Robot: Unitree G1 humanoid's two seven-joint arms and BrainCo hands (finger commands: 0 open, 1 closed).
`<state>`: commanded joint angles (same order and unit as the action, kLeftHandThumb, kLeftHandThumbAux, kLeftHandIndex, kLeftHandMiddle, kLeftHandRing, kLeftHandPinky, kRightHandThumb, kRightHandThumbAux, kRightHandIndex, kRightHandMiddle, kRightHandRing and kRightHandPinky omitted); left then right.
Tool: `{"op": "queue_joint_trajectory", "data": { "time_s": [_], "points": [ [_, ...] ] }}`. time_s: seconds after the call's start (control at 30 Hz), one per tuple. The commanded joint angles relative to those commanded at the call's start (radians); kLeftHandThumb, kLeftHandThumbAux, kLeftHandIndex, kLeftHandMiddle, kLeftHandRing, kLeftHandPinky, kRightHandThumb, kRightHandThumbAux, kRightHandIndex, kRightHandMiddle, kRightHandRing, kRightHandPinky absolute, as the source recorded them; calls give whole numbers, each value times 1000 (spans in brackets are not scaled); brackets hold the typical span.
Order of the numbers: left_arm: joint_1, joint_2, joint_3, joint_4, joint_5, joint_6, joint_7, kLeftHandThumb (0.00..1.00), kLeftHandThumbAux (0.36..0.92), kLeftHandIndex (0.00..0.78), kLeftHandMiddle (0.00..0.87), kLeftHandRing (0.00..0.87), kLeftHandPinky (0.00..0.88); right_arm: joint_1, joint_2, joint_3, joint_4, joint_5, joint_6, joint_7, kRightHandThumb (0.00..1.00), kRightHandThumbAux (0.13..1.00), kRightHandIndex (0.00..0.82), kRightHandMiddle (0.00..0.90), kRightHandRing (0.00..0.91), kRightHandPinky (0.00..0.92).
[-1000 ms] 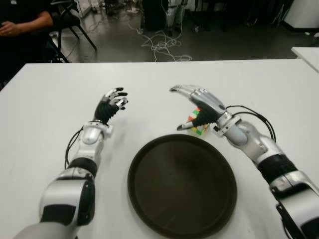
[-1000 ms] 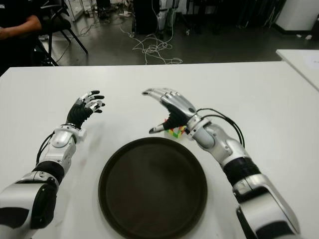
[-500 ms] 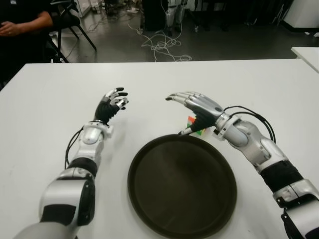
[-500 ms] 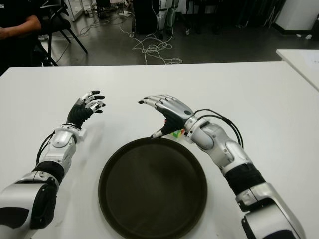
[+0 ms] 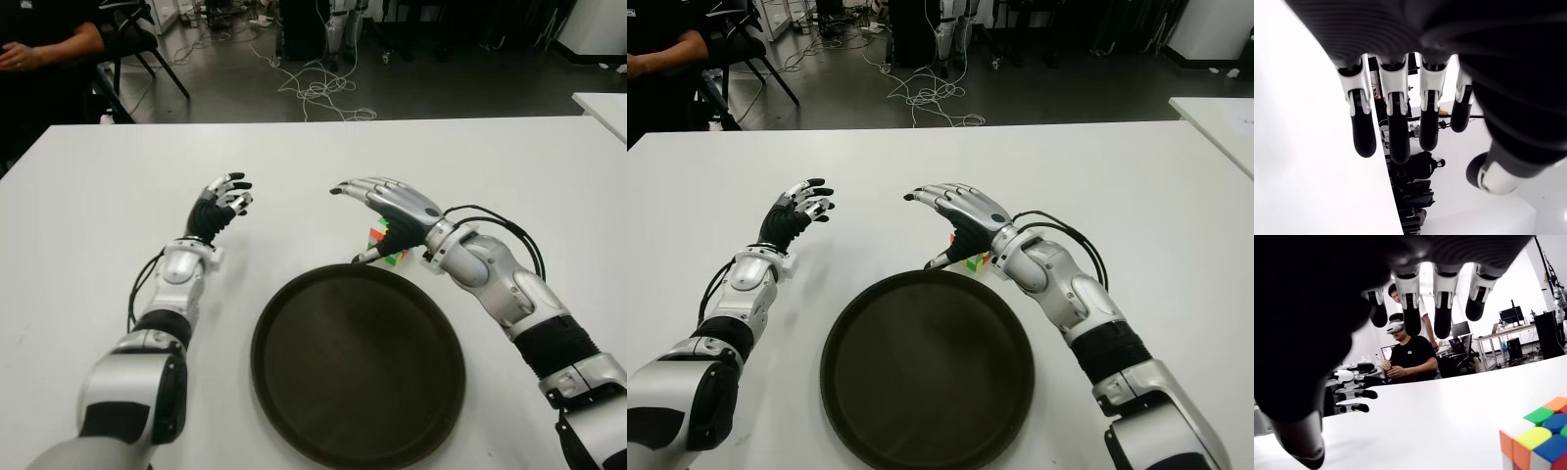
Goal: Pick up the Rubik's Cube and put it in the plate
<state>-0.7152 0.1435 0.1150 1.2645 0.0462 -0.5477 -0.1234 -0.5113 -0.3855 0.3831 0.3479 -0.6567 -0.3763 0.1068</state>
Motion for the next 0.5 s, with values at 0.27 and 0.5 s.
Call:
{"op": "queue_joint_trajectory", "data": {
  "time_s": [0.27, 0.5],
  "points": [
    [0, -1, 1, 0, 5, 1, 6, 168, 672, 202, 270, 298, 349, -2, -5, 1, 7, -13, -7, -23, 0, 744, 109, 142, 140, 111],
    [1, -2, 1, 0, 4, -2, 3, 160, 664, 203, 267, 296, 350, 2, -2, -8, -9, -44, 55, -54, 0, 745, 120, 147, 140, 108]
  ]
}}
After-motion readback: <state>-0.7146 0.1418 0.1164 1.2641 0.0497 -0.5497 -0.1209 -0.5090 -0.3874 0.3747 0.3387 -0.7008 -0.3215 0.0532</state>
